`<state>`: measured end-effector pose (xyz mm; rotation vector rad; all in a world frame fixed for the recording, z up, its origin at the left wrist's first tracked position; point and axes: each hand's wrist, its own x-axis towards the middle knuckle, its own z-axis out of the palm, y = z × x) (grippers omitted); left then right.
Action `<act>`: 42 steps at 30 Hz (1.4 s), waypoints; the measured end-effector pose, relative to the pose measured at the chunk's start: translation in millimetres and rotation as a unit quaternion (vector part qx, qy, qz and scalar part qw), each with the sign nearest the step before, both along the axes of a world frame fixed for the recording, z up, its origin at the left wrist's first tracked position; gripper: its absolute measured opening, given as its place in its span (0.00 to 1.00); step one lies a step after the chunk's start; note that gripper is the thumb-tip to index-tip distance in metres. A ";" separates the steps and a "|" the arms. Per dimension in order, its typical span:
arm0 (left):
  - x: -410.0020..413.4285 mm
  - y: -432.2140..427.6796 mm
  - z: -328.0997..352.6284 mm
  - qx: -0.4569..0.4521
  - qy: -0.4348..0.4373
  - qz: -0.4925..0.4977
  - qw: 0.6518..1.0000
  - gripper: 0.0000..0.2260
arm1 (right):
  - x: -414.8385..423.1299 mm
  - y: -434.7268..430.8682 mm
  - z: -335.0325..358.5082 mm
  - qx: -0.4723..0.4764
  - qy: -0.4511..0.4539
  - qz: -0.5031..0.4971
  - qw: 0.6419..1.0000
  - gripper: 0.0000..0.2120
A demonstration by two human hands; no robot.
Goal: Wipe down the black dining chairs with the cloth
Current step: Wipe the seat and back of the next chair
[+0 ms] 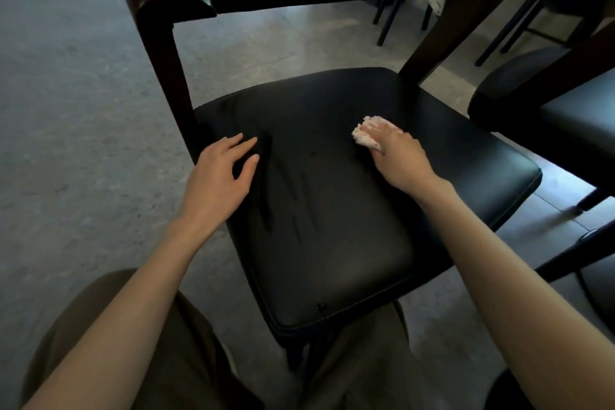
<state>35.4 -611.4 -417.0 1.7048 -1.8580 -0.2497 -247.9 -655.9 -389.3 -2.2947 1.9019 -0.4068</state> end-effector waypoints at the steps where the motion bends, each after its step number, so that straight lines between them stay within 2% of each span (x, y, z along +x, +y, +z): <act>1: 0.9 0.3 0.1 0.000 0.001 -0.001 1.000 0.18 | 8.2 11.8 -0.4 -0.010 -0.018 0.018 1.000 0.19; 3: 0.6 1.0 2.2 -0.005 0.008 -0.001 1.000 0.18 | 31.5 46.5 -1.0 -0.045 -0.102 0.096 0.989 0.20; 5: -0.5 -0.7 4.7 -0.012 0.018 0.002 1.000 0.18 | 56.7 85.7 -4.3 -0.023 -0.171 0.188 0.967 0.19; 8: -2.6 -2.6 4.1 -0.007 0.022 0.000 1.000 0.18 | 70.9 110.7 -1.2 0.021 -0.140 0.254 0.957 0.21; 10: -4.0 -3.3 3.0 -0.002 0.021 -0.006 1.000 0.18 | 57.9 98.9 11.1 0.025 -0.209 0.230 0.950 0.21; 12: -5.7 -3.3 2.6 0.001 0.019 -0.011 1.000 0.18 | 34.2 72.7 22.6 -0.063 -0.220 0.146 0.962 0.21; 14: -7.3 -3.1 3.6 -0.002 0.016 -0.013 1.000 0.18 | 11.2 45.0 30.8 -0.092 -0.139 0.057 0.984 0.23; 17: -7.3 -2.6 4.5 0.002 0.013 -0.010 1.000 0.19 | -7.0 11.3 15.3 -0.009 0.028 -0.018 0.999 0.24; 18: -6.4 -1.8 4.5 0.005 0.011 -0.008 1.000 0.19 | -7.6 6.5 7.2 0.010 0.044 -0.034 0.998 0.23; 20: -3.0 0.8 3.7 0.011 0.003 0.003 1.000 0.19 | -1.2 4.5 -4.0 0.002 0.008 -0.039 0.999 0.20; 23: 3.8 4.4 4.5 0.012 -0.006 0.020 1.000 0.19 | 29.6 22.2 -6.8 -0.031 -0.047 0.041 0.998 0.17; 26: 12.4 3.2 5.8 0.016 -0.006 0.023 1.000 0.19 | 77.1 62.5 -11.2 -0.056 -0.086 0.197 0.975 0.17; 28: 18.0 1.9 5.9 0.019 0.000 0.020 1.000 0.18 | 100.0 84.5 -15.6 -0.036 -0.094 0.272 0.957 0.19; 30: 20.6 1.6 5.4 0.024 0.004 0.020 0.999 0.18 | 102.3 87.3 -10.0 0.011 -0.126 0.302 0.945 0.20; 31: 21.2 1.6 5.4 0.026 0.003 0.022 0.999 0.18 | 96.2 80.8 -3.9 0.018 -0.154 0.287 0.945 0.21; 33: 20.2 1.5 5.5 0.028 0.000 0.022 0.999 0.18 | 74.9 57.7 8.4 -0.040 -0.180 0.208 0.961 0.21; 35: 18.5 1.4 6.1 0.028 -0.001 0.020 0.999 0.19 | 45.7 22.6 20.0 -0.087 -0.131 0.120 0.980 0.21; 38: 17.5 2.0 5.3 0.034 -0.003 0.020 0.999 0.19 | 13.0 -19.7 9.3 -0.010 -0.001 0.030 0.999 0.20; 42: 20.3 3.4 5.3 0.035 -0.004 0.029 0.999 0.19 | 24.4 -23.3 -3.1 0.006 -0.018 0.000 1.000 0.17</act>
